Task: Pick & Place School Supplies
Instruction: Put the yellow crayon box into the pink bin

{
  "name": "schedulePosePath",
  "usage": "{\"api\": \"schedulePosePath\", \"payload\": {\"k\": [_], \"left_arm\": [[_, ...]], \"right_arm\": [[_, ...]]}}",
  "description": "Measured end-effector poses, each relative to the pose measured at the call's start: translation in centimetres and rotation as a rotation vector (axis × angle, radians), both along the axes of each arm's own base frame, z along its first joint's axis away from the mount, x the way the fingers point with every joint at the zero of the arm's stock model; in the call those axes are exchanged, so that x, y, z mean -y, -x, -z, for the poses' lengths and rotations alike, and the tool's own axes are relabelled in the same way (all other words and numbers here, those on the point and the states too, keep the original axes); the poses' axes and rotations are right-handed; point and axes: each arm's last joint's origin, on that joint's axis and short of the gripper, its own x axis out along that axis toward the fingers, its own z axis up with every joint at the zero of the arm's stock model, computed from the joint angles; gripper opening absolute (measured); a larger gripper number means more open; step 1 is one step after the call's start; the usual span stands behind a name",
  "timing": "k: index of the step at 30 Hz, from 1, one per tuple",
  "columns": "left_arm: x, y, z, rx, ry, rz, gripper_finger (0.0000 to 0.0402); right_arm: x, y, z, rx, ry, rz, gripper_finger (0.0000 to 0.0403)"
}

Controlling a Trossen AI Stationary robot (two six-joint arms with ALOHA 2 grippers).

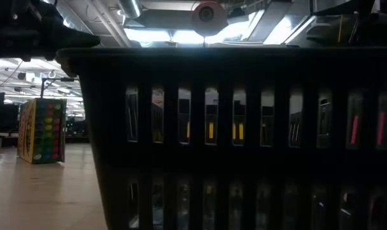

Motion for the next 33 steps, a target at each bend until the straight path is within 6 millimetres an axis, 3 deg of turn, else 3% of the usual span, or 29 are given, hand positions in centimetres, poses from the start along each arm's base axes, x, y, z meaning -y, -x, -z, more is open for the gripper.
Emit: {"api": "schedulePosePath", "payload": {"k": [4,11,15,19,23,27,33], "left_arm": [[-0.3,0.3,-1.2,0.19,0.338,-0.011,0.0013],[-0.3,0.8,-2.4,0.369,0.567,0.05,0.0011],[-0.2,1.1,-3.0,0.42,0.518,0.106,0.001],[-0.2,1.5,-3.8,0.502,0.426,0.065,0.0012],[-0.5,2.0,-4.3,0.567,0.337,-0.078,0.0012],[-0.5,2.2,-4.6,0.61,0.336,-0.073,0.0011],[0.7,4.3,-7.2,0.837,0.19,0.315,0.0024]], "right_arm": [[-0.4,-0.5,-2.2,-0.004,0.014,-0.003,0.0226],[-0.9,-1.6,-9.8,-0.041,0.245,0.103,0.0226],[-1.2,-2.2,-13.9,-0.029,0.378,0.128,0.0226],[-1.5,-2.2,-16.8,0.048,0.49,0.068,0.0226],[-1.8,-1.9,-18.4,0.088,0.566,-0.023,0.0226],[-1.9,-2.1,-18.5,0.031,0.594,-0.055,0.0226],[-2.1,-2.4,-18.0,0.001,0.623,-0.125,0.0227]]}}
